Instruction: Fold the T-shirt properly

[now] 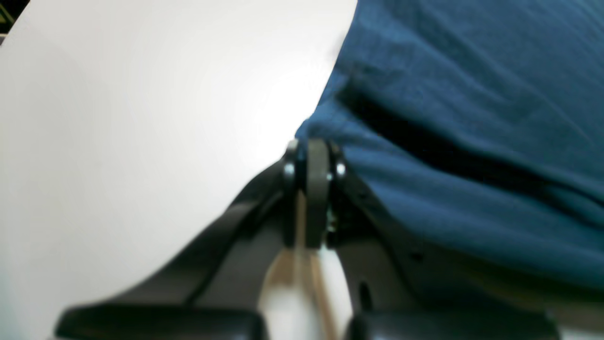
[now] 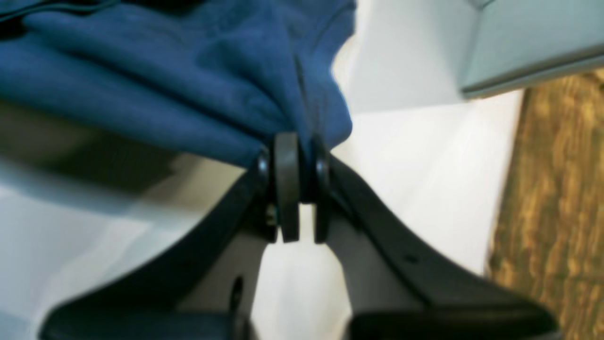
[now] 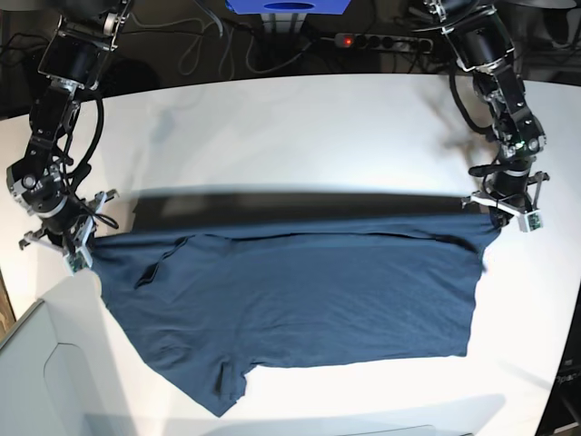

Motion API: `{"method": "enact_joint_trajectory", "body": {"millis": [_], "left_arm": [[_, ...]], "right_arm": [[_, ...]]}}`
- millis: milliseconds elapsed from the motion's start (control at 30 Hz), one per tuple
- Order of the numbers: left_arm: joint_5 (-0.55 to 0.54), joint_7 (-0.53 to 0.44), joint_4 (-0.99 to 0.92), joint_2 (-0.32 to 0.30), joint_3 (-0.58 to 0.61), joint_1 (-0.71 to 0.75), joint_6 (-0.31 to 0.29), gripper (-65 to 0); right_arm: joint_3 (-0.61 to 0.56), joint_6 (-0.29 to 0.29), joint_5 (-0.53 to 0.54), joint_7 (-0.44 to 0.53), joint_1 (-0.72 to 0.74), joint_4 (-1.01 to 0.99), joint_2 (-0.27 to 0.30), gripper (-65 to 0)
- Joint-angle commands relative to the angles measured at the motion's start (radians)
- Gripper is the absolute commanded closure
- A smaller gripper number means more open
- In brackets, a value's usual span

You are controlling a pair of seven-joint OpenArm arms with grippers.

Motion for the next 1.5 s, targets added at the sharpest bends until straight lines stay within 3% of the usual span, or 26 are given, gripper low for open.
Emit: {"method": "enact_joint_trajectory", "body": {"millis": [0, 233, 500, 867, 1233, 1467], "left_arm": [[-0.001, -0.022, 0.034, -0.02, -0.004, -0.043, 0.006, 0.0], [-0.001, 0.062, 0.057, -0.02, -0.005, -0.102, 0.006, 0.0], [-0.001, 0.061, 0.057, -0.022, -0.005, -0.103, 0.006, 0.0], [-0.006, 0.065, 0.057, -0.072, -0.007, -0.116, 0.006, 0.0], [-0.009, 0.065, 0.105, -0.065, -0.007, -0.062, 0.006, 0.0], [-0.009, 0.061, 0.177, -0.045, -0.007, 0.041, 0.006, 0.0]], "right_arm": [[0.006, 0.007, 0.002, 0.004, 0.041, 0.021, 0.018, -0.1], [0.008, 0.007, 0.005, -0.067, 0.142, 0.018, 0.015, -0.1], [0.012, 0.007, 0.007, -0.037, 0.199, 0.021, -0.038, -0.1], [0.012, 0.007, 0.004, -0.044, 0.233, 0.02, -0.045, -0.1], [0.012, 0.007, 0.007, -0.042, 0.142, 0.029, -0.047, -0.1], [0.012, 0.007, 0.004, -0.036, -0.011, 0.101, -0.044, -0.1]]}}
